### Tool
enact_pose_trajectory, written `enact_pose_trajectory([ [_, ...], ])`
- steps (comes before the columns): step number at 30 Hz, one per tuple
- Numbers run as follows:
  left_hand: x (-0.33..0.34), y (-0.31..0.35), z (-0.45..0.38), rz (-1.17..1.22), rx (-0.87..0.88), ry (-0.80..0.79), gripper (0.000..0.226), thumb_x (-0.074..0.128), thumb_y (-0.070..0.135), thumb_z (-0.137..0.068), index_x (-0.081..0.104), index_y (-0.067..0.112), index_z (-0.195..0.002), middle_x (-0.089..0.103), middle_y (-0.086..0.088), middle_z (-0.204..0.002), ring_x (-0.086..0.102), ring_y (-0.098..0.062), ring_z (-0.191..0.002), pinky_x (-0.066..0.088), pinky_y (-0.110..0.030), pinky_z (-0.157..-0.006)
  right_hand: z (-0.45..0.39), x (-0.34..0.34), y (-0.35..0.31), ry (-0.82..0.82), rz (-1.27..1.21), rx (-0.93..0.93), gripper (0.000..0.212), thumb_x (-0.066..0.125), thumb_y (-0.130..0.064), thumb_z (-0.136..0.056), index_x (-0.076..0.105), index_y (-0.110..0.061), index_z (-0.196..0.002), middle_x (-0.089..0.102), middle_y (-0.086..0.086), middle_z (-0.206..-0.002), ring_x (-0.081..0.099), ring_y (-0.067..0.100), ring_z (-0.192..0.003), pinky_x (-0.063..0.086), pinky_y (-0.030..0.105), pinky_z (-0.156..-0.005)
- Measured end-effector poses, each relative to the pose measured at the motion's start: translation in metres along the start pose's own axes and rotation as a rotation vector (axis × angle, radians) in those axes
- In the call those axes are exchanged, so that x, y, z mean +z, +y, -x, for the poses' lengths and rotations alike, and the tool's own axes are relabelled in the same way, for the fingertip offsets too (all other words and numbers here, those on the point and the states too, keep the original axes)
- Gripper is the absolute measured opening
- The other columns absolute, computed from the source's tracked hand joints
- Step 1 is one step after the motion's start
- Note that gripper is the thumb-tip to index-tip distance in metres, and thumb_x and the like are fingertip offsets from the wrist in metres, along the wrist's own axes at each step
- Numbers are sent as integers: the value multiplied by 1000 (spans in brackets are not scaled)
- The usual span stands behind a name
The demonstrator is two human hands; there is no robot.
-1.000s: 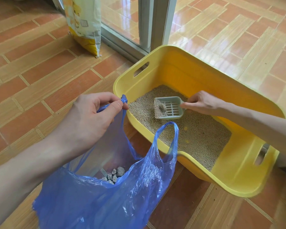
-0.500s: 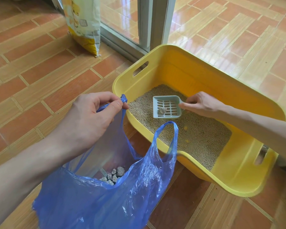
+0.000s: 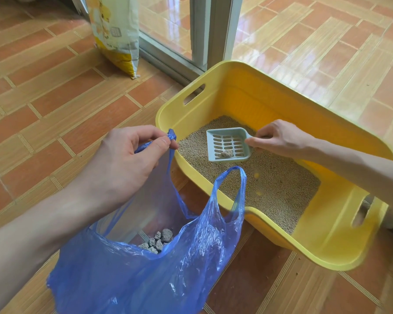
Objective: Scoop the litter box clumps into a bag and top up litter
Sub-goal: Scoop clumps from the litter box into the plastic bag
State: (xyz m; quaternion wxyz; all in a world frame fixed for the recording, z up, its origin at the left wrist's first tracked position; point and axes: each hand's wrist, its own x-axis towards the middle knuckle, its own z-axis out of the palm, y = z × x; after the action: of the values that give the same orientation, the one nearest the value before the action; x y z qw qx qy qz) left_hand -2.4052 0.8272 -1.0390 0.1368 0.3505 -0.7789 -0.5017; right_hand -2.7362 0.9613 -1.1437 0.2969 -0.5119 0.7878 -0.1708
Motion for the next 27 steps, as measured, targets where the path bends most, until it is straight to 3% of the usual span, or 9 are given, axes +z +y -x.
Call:
enact_pose_trajectory([
  [3,-1,-2,-1,17,-10,5,24,58,31,-103,78,27,-92,39,3,-59,30,-15,-52,24,-27,-50,6,-12,-19,-45,25,-39,52,56,-64,-87,68,-18,-66,54,-9,-54,41,8,-47,31,25,-46],
  [8,-3,-3,-1,41,-32,10,25,57,31,-103,78,25,-92,40,3,-59,28,-16,-51,24,-26,-50,11,-26,-49,-143,163,-118,43,57,-59,-92,70,-24,-71,67,-4,-66,62,18,-64,51,37,-66],
  [12,-3,-2,-1,58,-41,22,25,56,26,-105,78,20,-93,38,7,-56,27,-12,-47,23,-23,-46,20,-21,-78,-266,56,-152,36,65,-58,-88,74,-26,-74,71,-8,-69,62,8,-59,50,25,-62],
  [16,-3,2,0,50,-32,17,25,56,23,-105,77,15,-95,38,4,-57,28,-11,-46,23,-24,-46,32,-10,-120,-352,155,-198,50,59,-64,-86,67,-20,-63,53,-10,-53,42,5,-46,34,25,-47],
  [21,-4,4,0,72,-39,13,25,55,24,-106,76,15,-96,38,11,-49,31,-5,-43,25,-21,-45,35,14,-160,-305,363,-290,61,48,-73,-85,59,-15,-66,54,5,-60,38,12,-49,37,34,-48],
  [27,-5,6,0,40,-30,10,25,54,20,-105,76,10,-99,48,18,-45,46,4,-43,29,-9,-47,32,52,-184,-178,567,-292,56,50,-67,-89,55,-15,-68,50,3,-56,44,21,-52,34,33,-50],
])
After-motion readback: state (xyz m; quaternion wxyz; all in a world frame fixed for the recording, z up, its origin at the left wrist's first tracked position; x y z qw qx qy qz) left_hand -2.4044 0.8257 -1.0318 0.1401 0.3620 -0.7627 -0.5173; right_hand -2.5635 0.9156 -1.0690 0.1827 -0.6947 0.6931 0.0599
